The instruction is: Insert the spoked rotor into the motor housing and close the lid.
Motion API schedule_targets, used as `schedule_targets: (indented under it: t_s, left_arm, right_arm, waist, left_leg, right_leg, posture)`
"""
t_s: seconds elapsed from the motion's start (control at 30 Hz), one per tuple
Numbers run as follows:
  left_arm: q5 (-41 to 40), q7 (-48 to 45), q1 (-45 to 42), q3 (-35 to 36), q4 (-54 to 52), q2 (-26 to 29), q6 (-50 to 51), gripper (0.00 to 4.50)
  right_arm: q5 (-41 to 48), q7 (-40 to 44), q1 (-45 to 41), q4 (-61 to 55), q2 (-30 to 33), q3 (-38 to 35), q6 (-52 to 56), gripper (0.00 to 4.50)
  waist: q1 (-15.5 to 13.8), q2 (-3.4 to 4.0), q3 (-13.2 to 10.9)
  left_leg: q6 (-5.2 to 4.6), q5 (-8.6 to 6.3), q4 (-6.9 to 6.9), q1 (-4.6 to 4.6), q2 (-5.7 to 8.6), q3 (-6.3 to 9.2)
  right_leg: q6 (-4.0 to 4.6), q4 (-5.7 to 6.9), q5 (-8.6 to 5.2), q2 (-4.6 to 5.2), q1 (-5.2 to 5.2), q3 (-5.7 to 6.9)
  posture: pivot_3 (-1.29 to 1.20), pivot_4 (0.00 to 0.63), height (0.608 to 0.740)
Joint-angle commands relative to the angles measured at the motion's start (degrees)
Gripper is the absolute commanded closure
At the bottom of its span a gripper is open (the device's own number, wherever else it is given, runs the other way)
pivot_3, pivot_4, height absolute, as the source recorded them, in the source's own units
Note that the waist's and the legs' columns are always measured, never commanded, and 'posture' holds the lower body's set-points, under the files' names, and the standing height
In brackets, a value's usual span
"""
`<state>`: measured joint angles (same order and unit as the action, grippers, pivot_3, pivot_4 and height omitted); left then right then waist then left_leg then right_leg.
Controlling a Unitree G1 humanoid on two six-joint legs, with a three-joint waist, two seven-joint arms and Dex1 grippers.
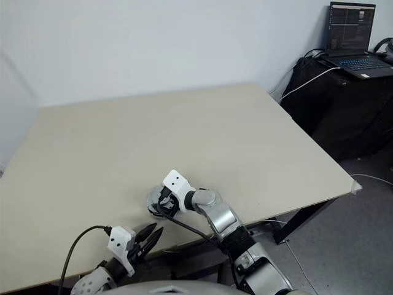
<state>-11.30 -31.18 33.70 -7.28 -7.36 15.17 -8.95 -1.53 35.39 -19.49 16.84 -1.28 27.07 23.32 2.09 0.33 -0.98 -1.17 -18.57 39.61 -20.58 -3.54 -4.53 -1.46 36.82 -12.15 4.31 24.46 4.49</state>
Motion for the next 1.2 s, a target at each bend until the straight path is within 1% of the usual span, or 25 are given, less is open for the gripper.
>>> schedule_targets:
  t_s: [0.03, 0.23, 0.43, 0.73, 0.97, 1.2]
  left_arm:
    - [-0.44, 0.03, -0.44, 0.24, -0.64, -0.29, -1.27, 3.27]
    - [-0.74, -0.26, -0.49, 0.14, -0.65, -0.24, -1.07, 3.27]
    - [-0.83, -0.09, -0.47, 0.2, -1.03, -0.17, -0.4, 3.27]
    - [-0.66, 0.6, -0.41, -0.08, -2.19, -0.43, 0.13, 3.27]
    - [-0.42, 1.21, -0.82, -0.25, -2.63, -0.39, 0.44, 3.27]
    - [-0.22, 1.63, -1.03, -0.27, -4.06, -0.13, 1.75, 3.27]
  right_arm:
    - [0.82, 0.43, -0.75, -2.22, -0.14, -0.61, 0.85, 1.28]
    - [2.18, 3.16, -0.2, -5.88, 1.44, -0.38, 0.96, 1.3]
    - [1.43, 4.22, -0.29, -6.18, 3.59, 0.55, -1.31, 1.3]
    - [2.08, 6.51, 1.42, -5.95, 4.96, 1.28, -9.82, 1.3]
    - [0.73, 6.1, 1.77, -4.7, 5.95, 1.84, -9.73, 1.3]
    - [-1.08, 3.24, 1.65, -3.3, 5.48, 1.59, -7.82, 1.3]
  waist:
    - [-0.03, 0.0, 0.0]
    - [-0.01, -0.06, 0.04]
    - [-0.04, -0.07, 0.03]
    - [-0.02, -0.06, 0.0]
    - [-0.04, -0.06, 0.0]
    - [-0.06, -0.06, 0.0]
  left_leg:
    - [0.0, 0.0, 0.0, 0.0, 0.0, 0.0]
    - [0.0, 0.0, 0.0, -0.01, 0.0, -0.01]
    - [0.0, 0.0, 0.0, -0.08, 0.02, 0.0]
    - [0.0, 0.0, 0.0, -0.1, 0.01, -0.02]
    - [0.0, 0.0, 0.0, -0.1, 0.01, -0.03]
    - [0.0, 0.0, 0.0, -0.1, 0.01, -0.04]
  right_leg:
    - [0.0, 0.0, 0.0, 0.0, 0.0, 0.0]
    - [-0.01, -0.01, 0.0, 0.0, 0.0, -0.01]
    - [0.0, -0.01, 0.0, 0.01, -0.01, -0.02]
    - [-0.01, -0.01, 0.0, 0.0, -0.02, -0.02]
    - [-0.01, 0.0, 0.0, 0.0, -0.02, -0.03]
    - [-0.01, 0.0, 0.0, 0.0, -0.02, -0.03]
  posture:
    - [0.0, 0.0, 0.74]
    - [0.0, 0.0, 0.74]
    - [0.0, 0.0, 0.74]
    - [0.0, 0.0, 0.74]
    - [0.0, 0.0, 0.74]
    - [0.0, 0.0, 0.74]
